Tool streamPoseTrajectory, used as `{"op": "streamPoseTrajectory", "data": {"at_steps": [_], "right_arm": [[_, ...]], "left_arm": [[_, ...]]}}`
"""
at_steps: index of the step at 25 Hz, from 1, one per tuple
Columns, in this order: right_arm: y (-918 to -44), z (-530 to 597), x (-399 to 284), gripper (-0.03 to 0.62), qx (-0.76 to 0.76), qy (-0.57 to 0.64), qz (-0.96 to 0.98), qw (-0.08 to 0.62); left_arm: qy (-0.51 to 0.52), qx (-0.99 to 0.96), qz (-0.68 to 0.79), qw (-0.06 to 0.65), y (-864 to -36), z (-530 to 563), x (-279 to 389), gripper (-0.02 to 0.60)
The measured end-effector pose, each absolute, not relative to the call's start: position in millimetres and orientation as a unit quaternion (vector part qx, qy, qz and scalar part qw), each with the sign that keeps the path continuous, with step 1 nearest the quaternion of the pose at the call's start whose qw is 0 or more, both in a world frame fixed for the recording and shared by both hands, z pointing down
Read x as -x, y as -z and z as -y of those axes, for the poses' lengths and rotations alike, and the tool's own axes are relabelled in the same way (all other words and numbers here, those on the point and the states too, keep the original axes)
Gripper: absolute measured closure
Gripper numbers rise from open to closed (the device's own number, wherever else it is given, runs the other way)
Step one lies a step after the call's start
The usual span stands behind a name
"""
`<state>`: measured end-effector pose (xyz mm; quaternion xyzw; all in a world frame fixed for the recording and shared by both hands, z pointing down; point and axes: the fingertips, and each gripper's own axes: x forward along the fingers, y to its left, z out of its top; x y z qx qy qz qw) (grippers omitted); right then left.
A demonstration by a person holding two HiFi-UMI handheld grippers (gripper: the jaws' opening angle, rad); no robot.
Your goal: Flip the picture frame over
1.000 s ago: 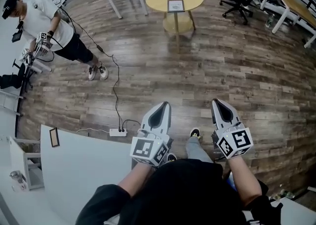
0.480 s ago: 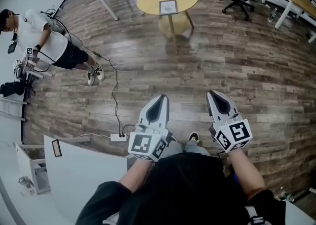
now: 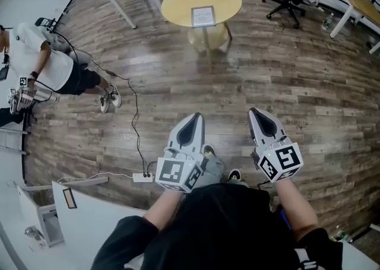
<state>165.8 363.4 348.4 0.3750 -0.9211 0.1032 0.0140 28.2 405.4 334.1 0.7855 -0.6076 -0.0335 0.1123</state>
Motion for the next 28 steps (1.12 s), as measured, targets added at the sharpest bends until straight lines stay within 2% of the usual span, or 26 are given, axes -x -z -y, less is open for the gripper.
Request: {"op": "streamPoseTrajectory", "data": {"at_steps": [8,14,28], "right_arm": [[-336.9,-295.6,-96.6,0.576,-0.379,-0.078,0.922,0.025],[-328.6,-264.5,-70.0,0.576,-0.381,-0.07,0.921,0.026],[-335.7,-130.7,-91.6,0.576,-0.373,-0.077,0.924,0.005]], "left_arm": [[0.047,-0.793,0.597,0.117,-337.2,-340.2,34.0,0.558],[0.052,-0.793,0.596,0.12,-333.7,-307.2,59.5,0.558],[0.034,-0.787,0.607,0.11,-332.9,-176.1,41.6,0.558]]}}
